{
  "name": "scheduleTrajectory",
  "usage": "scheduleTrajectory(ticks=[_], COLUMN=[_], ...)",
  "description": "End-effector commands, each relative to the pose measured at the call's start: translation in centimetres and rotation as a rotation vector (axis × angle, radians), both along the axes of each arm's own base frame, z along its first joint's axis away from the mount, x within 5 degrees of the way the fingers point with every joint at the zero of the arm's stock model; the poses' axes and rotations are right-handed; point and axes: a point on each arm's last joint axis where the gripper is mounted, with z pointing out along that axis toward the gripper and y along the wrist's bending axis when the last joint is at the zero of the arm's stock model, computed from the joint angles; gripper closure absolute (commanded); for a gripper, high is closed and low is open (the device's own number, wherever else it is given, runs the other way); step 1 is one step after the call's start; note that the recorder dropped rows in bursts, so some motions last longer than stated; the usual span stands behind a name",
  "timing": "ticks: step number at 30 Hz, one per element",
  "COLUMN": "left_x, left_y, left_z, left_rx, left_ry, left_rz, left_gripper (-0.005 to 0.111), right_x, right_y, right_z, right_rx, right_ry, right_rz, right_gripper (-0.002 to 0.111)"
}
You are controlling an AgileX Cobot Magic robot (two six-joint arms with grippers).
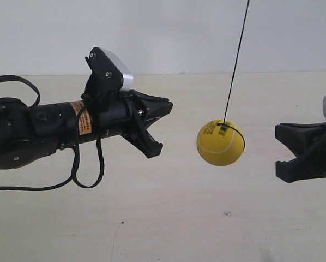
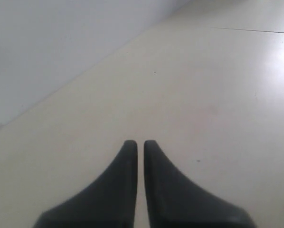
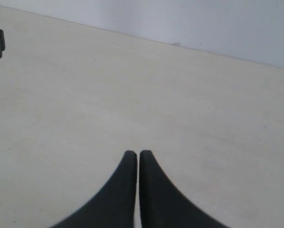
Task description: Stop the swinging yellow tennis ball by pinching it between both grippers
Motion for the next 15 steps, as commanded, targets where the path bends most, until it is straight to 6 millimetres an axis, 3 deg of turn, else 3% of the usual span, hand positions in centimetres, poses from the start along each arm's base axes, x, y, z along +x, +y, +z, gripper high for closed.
scheduleTrajectory(ticks=[1,7,11,15], left_x=[-0.1,-0.7,-2.2,-3.5], left_y=[0.5,0.5,-0.5,-1.1], left_z=[1.5,1.8,2.0,2.3], left_rx=[0.017,0.059,0.047,-0.011], left_ry=[-0.021,-0.013,-0.037,-0.020], left_rz=[0.034,-0.012,-0.224,-0.379], left_gripper=[0.102,0.102,0.102,0.102], right_x=[0.0,-1.2,-1.8,-1.8], right_y=[0.0,0.4,1.2,1.2], right_z=[0.2,1.9,2.2,2.2], right_rx=[-0.005,-0.015,-0.038,-0.034], right_ry=[-0.012,-0.098,-0.154,-0.147], right_rz=[-0.002,0.078,0.195,0.196], right_gripper=[0.108,0.108,0.108,0.108])
